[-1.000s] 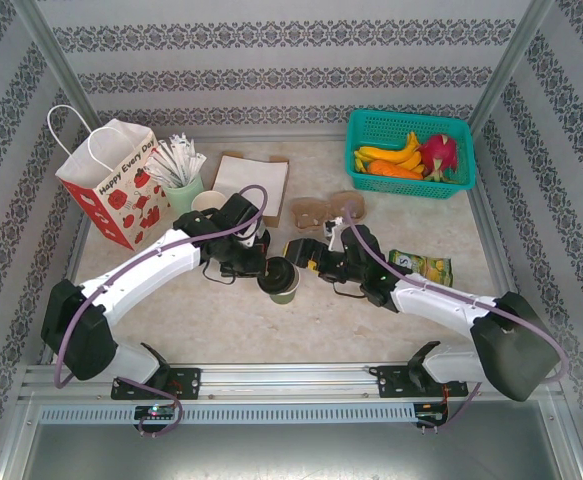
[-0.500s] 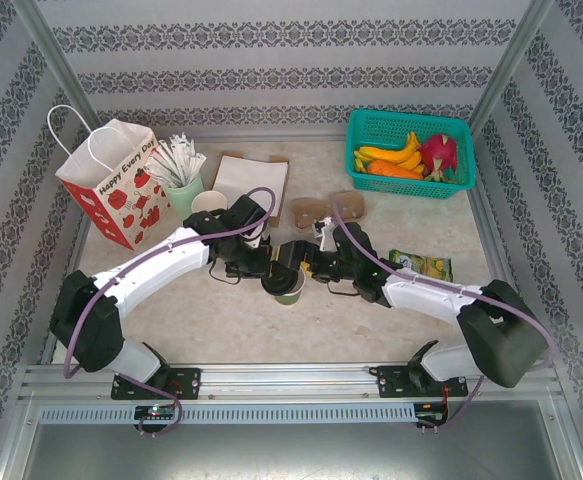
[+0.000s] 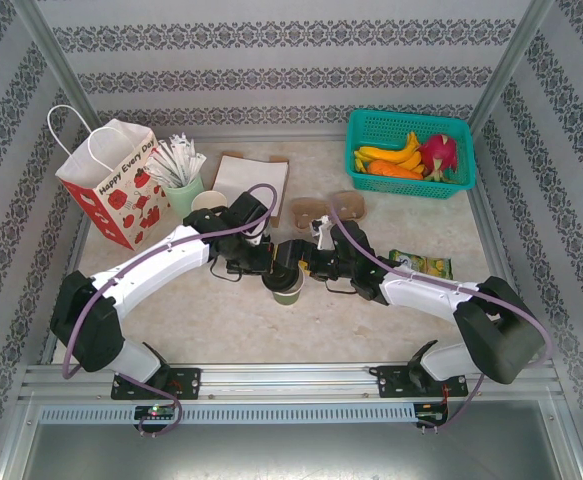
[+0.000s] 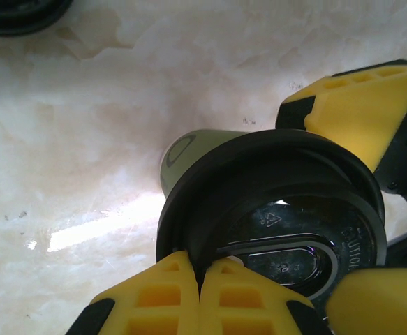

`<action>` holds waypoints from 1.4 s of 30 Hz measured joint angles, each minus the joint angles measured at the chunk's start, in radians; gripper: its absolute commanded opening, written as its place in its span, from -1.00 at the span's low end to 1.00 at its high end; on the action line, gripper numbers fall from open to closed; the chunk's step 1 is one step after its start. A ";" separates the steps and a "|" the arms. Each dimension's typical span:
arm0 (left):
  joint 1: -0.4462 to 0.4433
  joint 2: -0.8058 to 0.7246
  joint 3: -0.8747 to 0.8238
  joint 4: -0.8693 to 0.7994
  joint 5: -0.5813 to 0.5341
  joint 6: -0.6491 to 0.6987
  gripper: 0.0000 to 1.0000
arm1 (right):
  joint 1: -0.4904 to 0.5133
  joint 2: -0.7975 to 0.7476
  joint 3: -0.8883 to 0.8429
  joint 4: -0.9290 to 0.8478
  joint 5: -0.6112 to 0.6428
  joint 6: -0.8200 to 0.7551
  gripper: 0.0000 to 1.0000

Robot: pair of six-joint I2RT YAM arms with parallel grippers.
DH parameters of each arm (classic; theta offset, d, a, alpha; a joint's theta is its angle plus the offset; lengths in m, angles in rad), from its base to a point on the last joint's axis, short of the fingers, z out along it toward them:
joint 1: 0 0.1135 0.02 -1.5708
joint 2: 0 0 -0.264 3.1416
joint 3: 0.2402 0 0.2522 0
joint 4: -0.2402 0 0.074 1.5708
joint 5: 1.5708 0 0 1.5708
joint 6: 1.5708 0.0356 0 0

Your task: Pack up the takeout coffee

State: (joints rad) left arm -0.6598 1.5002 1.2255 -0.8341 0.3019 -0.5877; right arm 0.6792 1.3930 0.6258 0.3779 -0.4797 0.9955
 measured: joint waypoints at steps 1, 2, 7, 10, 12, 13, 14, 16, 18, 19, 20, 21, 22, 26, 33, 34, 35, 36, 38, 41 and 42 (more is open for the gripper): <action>0.000 0.000 0.006 -0.007 -0.002 0.003 -1.00 | 0.000 -0.003 0.000 0.000 0.002 0.000 0.96; 0.000 0.000 0.011 -0.011 -0.005 0.005 -1.00 | 0.000 -0.005 0.000 -0.001 0.004 0.000 0.96; -0.002 0.000 0.023 -0.026 -0.011 0.010 -1.00 | 0.006 -0.014 0.000 -0.003 0.017 0.000 0.96; -0.003 0.000 0.023 -0.026 -0.011 0.011 -1.00 | 0.006 -0.015 0.000 -0.003 0.019 0.000 0.96; -0.006 0.004 0.026 -0.026 -0.011 0.012 -1.00 | 0.006 -0.016 0.000 -0.003 0.019 0.000 0.96; -0.007 0.006 0.027 -0.026 -0.011 0.013 -1.00 | 0.006 -0.016 0.000 -0.004 0.019 0.000 0.96; -0.007 0.010 0.028 -0.027 -0.011 0.014 -1.00 | 0.006 -0.016 0.000 -0.007 0.019 0.000 0.96; -0.007 0.017 0.031 -0.028 -0.010 0.017 -1.00 | 0.006 -0.016 0.000 -0.010 0.023 0.000 0.96; -0.008 0.024 0.037 -0.035 -0.010 0.019 -1.00 | 0.006 -0.016 0.000 -0.011 0.024 0.000 0.96; -0.008 0.026 0.039 -0.036 -0.011 0.021 -1.00 | 0.006 -0.016 0.000 -0.011 0.026 0.000 0.96; -0.008 0.027 0.040 -0.037 -0.010 0.023 -1.00 | 0.006 -0.016 0.000 -0.011 0.027 0.000 0.96; -0.008 0.028 0.040 -0.039 -0.010 0.023 -1.00 | 0.006 -0.016 0.000 -0.011 0.027 0.000 0.96; -0.008 0.028 0.040 -0.039 -0.010 0.024 -1.00 | 0.006 -0.016 0.000 -0.011 0.027 0.000 0.96; -0.009 0.030 0.044 -0.042 -0.010 0.027 -1.00 | 0.006 -0.016 0.000 -0.011 0.027 0.000 0.96; -0.014 0.037 0.060 -0.050 -0.008 0.034 -1.00 | 0.006 -0.043 -0.006 -0.017 0.057 0.000 0.96; -0.020 0.037 0.062 -0.050 -0.006 0.035 -1.00 | 0.006 -0.061 -0.010 -0.018 0.069 -0.001 0.96; -0.027 0.037 0.064 -0.050 -0.004 0.037 -1.00 | 0.006 -0.079 -0.013 -0.019 0.079 -0.004 0.96; -0.032 0.037 0.064 -0.050 -0.002 0.037 -1.00 | 0.006 -0.094 -0.013 -0.023 0.090 -0.005 0.96; -0.037 0.037 0.072 -0.050 0.003 0.038 -1.00 | 0.006 -0.135 -0.021 -0.037 0.120 -0.011 0.96; -0.041 0.039 0.081 -0.052 0.003 0.039 -1.00 | 0.006 -0.198 -0.048 -0.062 0.159 -0.011 0.96; -0.042 0.040 0.084 -0.055 0.003 0.039 -1.00 | 0.006 -0.216 -0.058 -0.070 0.168 -0.011 0.96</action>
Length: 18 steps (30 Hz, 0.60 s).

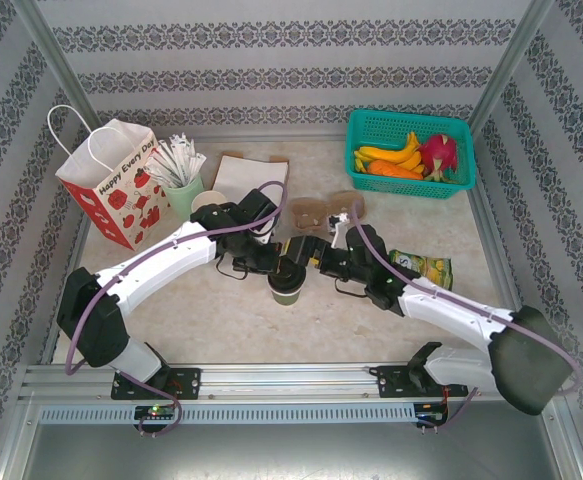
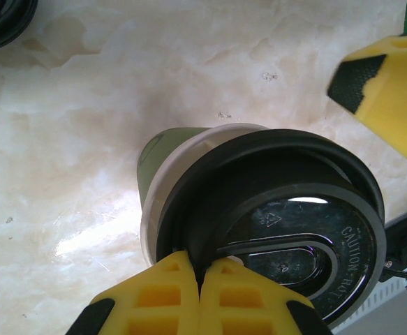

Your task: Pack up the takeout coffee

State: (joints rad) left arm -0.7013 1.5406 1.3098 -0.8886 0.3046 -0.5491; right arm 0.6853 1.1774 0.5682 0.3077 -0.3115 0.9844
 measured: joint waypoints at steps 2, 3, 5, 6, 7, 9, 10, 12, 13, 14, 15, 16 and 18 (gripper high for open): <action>-0.001 0.003 0.006 -0.006 -0.003 0.003 -1.00 | -0.001 -0.035 -0.025 -0.022 0.014 0.000 0.96; -0.001 0.005 0.008 -0.010 -0.006 0.003 -1.00 | -0.001 -0.046 -0.036 -0.030 0.018 0.001 0.96; -0.006 0.009 0.014 -0.022 -0.016 0.006 -1.00 | -0.002 -0.060 -0.057 -0.045 0.020 0.002 0.96; -0.009 0.013 0.019 -0.030 -0.021 0.007 -1.00 | -0.003 -0.062 -0.062 -0.051 0.020 0.003 0.96; -0.011 0.016 0.025 -0.035 -0.026 0.008 -1.00 | -0.003 -0.062 -0.067 -0.055 0.020 0.003 0.96; -0.016 0.020 0.033 -0.044 -0.034 0.011 -1.00 | -0.003 -0.062 -0.069 -0.061 0.019 0.003 0.96; -0.018 0.022 0.035 -0.046 -0.038 0.012 -1.00 | -0.003 -0.061 -0.069 -0.061 0.018 0.003 0.96; -0.019 0.022 0.037 -0.048 -0.042 0.014 -1.00 | -0.003 -0.056 -0.069 -0.061 0.015 0.003 0.96; -0.019 0.023 0.037 -0.048 -0.045 0.015 -1.00 | -0.003 -0.051 -0.069 -0.061 0.011 0.003 0.96; -0.019 0.024 0.037 -0.048 -0.045 0.015 -1.00 | -0.003 -0.046 -0.069 -0.061 0.008 0.001 0.96; -0.019 0.026 0.037 -0.048 -0.046 0.015 -1.00 | -0.003 -0.042 -0.069 -0.061 0.006 0.000 0.96; -0.019 0.030 0.037 -0.049 -0.048 0.015 -1.00 | -0.003 -0.040 -0.069 -0.061 0.003 -0.002 0.96; -0.019 0.037 0.037 -0.049 -0.048 0.015 -1.00 | -0.003 -0.038 -0.069 -0.061 -0.004 -0.007 0.96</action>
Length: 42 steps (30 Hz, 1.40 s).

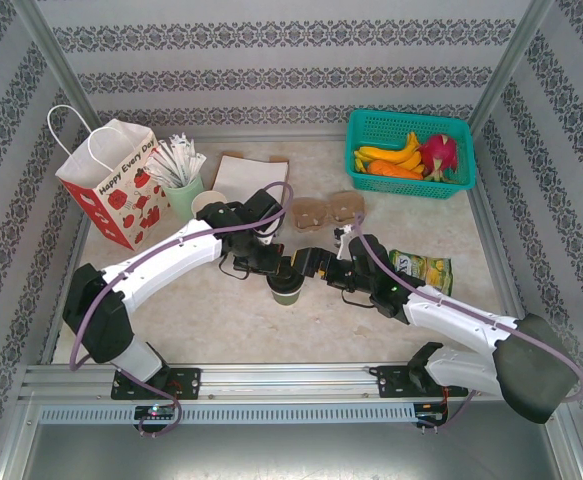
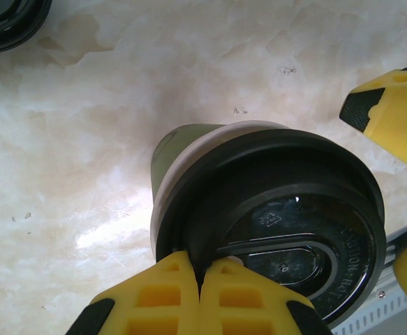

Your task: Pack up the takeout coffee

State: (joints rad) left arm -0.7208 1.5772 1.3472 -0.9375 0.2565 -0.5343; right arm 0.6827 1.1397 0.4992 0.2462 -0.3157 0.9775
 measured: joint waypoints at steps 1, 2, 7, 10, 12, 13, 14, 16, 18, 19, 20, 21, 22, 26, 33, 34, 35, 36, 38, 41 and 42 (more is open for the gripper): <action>0.000 0.004 0.000 0.000 0.000 0.000 -1.00 | 0.000 0.000 0.000 0.000 -0.004 -0.002 0.96; 0.000 0.006 0.000 0.000 0.000 0.000 -1.00 | 0.000 0.000 0.000 0.000 -0.007 -0.005 0.96; 0.000 0.018 0.000 0.001 0.000 0.000 -1.00 | 0.000 0.001 0.000 0.000 -0.015 -0.009 0.96; 0.000 0.026 0.000 0.001 -0.002 0.000 -1.00 | 0.000 0.003 0.000 0.000 -0.019 -0.009 0.96; 0.000 0.032 0.000 0.001 -0.003 0.001 -1.00 | 0.000 0.006 0.000 0.000 -0.023 -0.011 0.96; 0.000 0.034 0.000 0.001 -0.003 0.002 -1.00 | 0.000 0.009 0.001 0.000 -0.024 -0.012 0.96; -0.001 0.034 0.001 0.001 -0.004 0.003 -1.00 | 0.000 0.012 0.001 0.000 -0.026 -0.013 0.96; -0.005 0.035 0.009 -0.003 -0.007 0.007 -1.00 | 0.000 0.017 0.001 0.000 -0.028 -0.013 0.96; -0.007 0.042 0.034 -0.026 -0.013 0.011 -1.00 | 0.000 0.021 0.001 0.000 -0.033 -0.013 0.96; -0.008 0.045 0.049 -0.035 -0.019 0.013 -1.00 | 0.000 0.022 0.001 0.000 -0.034 -0.014 0.96; -0.008 0.048 0.066 -0.046 -0.026 0.015 -1.00 | 0.000 0.023 0.001 0.000 -0.034 -0.016 0.96; -0.008 0.048 0.081 -0.056 -0.030 0.018 -1.00 | 0.000 0.024 0.002 0.000 -0.034 -0.016 0.96; -0.008 0.048 0.091 -0.063 -0.033 0.020 -1.00 | 0.000 0.026 0.002 0.000 -0.034 -0.016 0.96; -0.010 0.048 0.108 -0.092 -0.054 0.030 -1.00 | 0.000 0.028 0.003 0.000 -0.034 -0.016 0.96; -0.011 0.051 0.098 -0.106 -0.058 0.030 -1.00 | -0.010 0.031 0.003 0.000 -0.041 -0.016 0.96; -0.011 0.051 0.093 -0.106 -0.058 0.029 -1.00 | -0.011 0.034 0.003 0.000 -0.042 -0.017 0.96; -0.011 0.052 0.085 -0.106 -0.056 0.029 -1.00 | -0.011 0.036 0.003 0.000 -0.042 -0.017 0.96; -0.011 0.053 0.076 -0.106 -0.056 0.029 -1.00 | -0.011 0.039 0.003 0.000 -0.042 -0.017 0.96; -0.011 0.055 0.059 -0.106 -0.055 0.029 -1.00 | -0.011 0.042 0.005 0.000 -0.043 -0.017 0.96; -0.011 0.056 0.053 -0.098 -0.052 0.029 -1.00 | -0.011 0.042 0.008 0.000 -0.045 -0.019 0.96; -0.011 0.056 0.051 -0.094 -0.051 0.029 -1.00 | -0.011 0.042 0.009 0.000 -0.045 -0.020 0.95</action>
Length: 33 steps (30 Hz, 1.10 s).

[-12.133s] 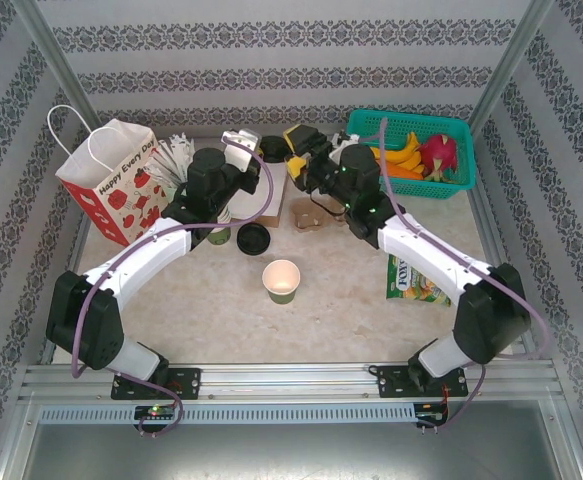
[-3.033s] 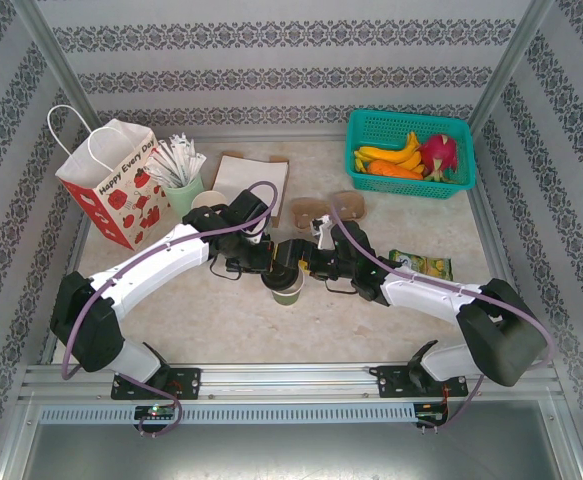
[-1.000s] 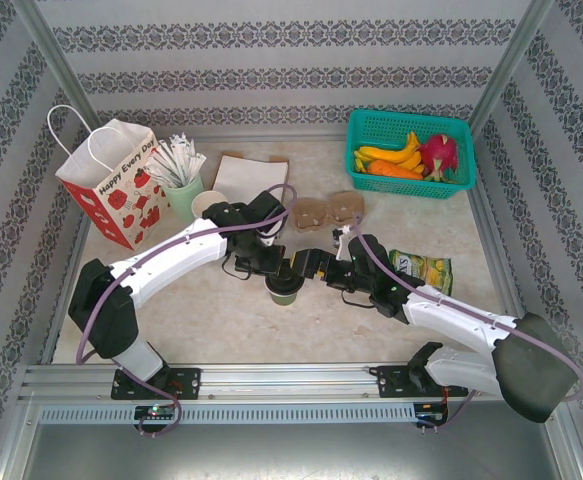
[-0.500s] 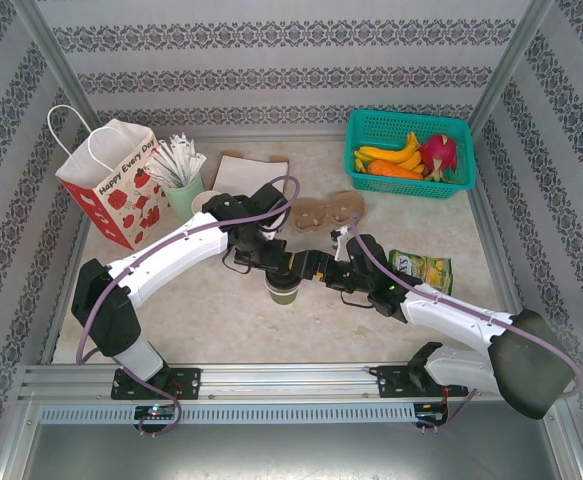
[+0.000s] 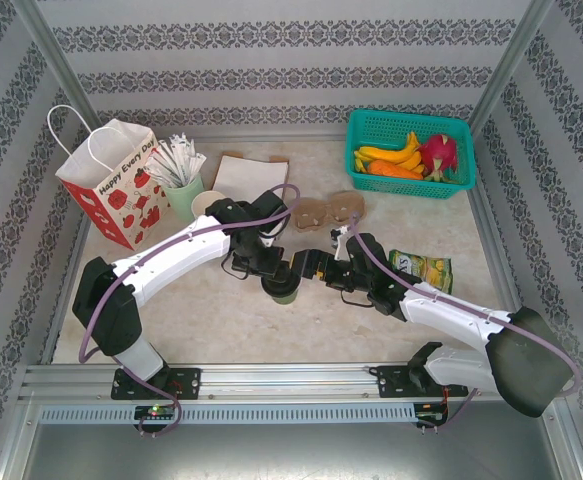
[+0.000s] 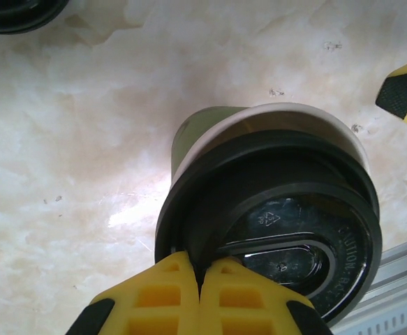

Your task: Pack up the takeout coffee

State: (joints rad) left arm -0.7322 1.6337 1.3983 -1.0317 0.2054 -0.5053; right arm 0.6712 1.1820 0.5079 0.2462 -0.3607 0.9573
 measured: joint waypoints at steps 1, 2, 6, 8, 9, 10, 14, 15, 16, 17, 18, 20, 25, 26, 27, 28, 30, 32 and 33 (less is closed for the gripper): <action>0.000 -0.001 -0.002 0.004 0.002 0.000 -1.00 | 0.000 0.000 0.001 0.000 0.000 0.000 0.95; 0.000 -0.002 -0.006 0.010 0.003 0.000 -1.00 | 0.000 0.000 0.001 0.000 -0.001 -0.002 0.95; 0.000 -0.008 -0.016 0.033 0.012 -0.001 -1.00 | 0.000 0.004 0.001 0.000 -0.009 -0.012 0.91; 0.000 -0.008 -0.018 0.043 0.016 -0.003 -1.00 | -0.002 0.008 0.001 -0.002 -0.017 -0.015 0.90; 0.000 -0.008 -0.018 0.048 0.018 -0.004 -1.00 | -0.002 0.010 0.001 -0.003 -0.022 -0.016 0.90; 0.000 -0.008 -0.018 0.053 0.018 -0.004 -1.00 | -0.002 0.013 0.001 -0.003 -0.024 -0.019 0.90; 0.000 -0.008 -0.018 0.060 0.016 -0.005 -1.00 | -0.002 0.026 0.003 -0.004 -0.045 -0.022 0.90; 0.000 -0.008 -0.018 0.060 0.014 -0.005 -1.00 | -0.002 0.027 0.004 -0.003 -0.049 -0.023 0.90; 0.000 -0.008 -0.018 0.060 0.011 -0.005 -1.00 | -0.002 0.029 0.005 -0.004 -0.052 -0.023 0.91; 0.000 -0.008 -0.018 0.060 0.010 -0.005 -1.00 | -0.002 0.031 0.006 -0.004 -0.054 -0.023 0.91; 0.000 -0.008 -0.018 0.060 0.007 -0.005 -1.00 | -0.002 0.033 0.008 -0.003 -0.057 -0.023 0.91; 0.000 -0.008 -0.018 0.060 0.006 -0.007 -1.00 | -0.002 0.036 0.013 -0.003 -0.061 -0.023 0.91; 0.000 -0.008 -0.018 0.060 0.002 -0.008 -1.00 | -0.002 0.037 0.020 -0.003 -0.075 -0.023 0.91; 0.000 -0.008 -0.018 0.060 0.001 -0.008 -1.00 | -0.002 0.037 0.020 -0.003 -0.076 -0.023 0.91; 0.000 -0.008 -0.018 0.060 -0.001 -0.008 -1.00 | -0.002 0.037 0.020 -0.003 -0.075 -0.023 0.91; 0.000 -0.008 -0.018 0.060 -0.002 -0.008 -1.00 | -0.002 0.038 0.020 -0.003 -0.076 -0.023 0.91; 0.000 -0.008 -0.017 0.060 -0.002 -0.008 -1.00 | -0.002 0.039 0.020 -0.003 -0.076 -0.023 0.91; 0.000 -0.008 -0.017 0.060 -0.002 -0.008 -1.00 | -0.002 0.039 0.020 -0.003 -0.079 -0.023 0.92; 0.000 -0.008 -0.017 0.060 -0.002 -0.008 -1.00 | -0.002 0.039 0.020 -0.003 -0.079 -0.023 0.92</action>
State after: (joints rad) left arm -0.7322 1.6257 1.3811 -0.9718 0.2035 -0.5129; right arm 0.6697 1.2209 0.5282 0.2436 -0.4400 0.9340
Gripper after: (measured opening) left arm 0.049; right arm 0.957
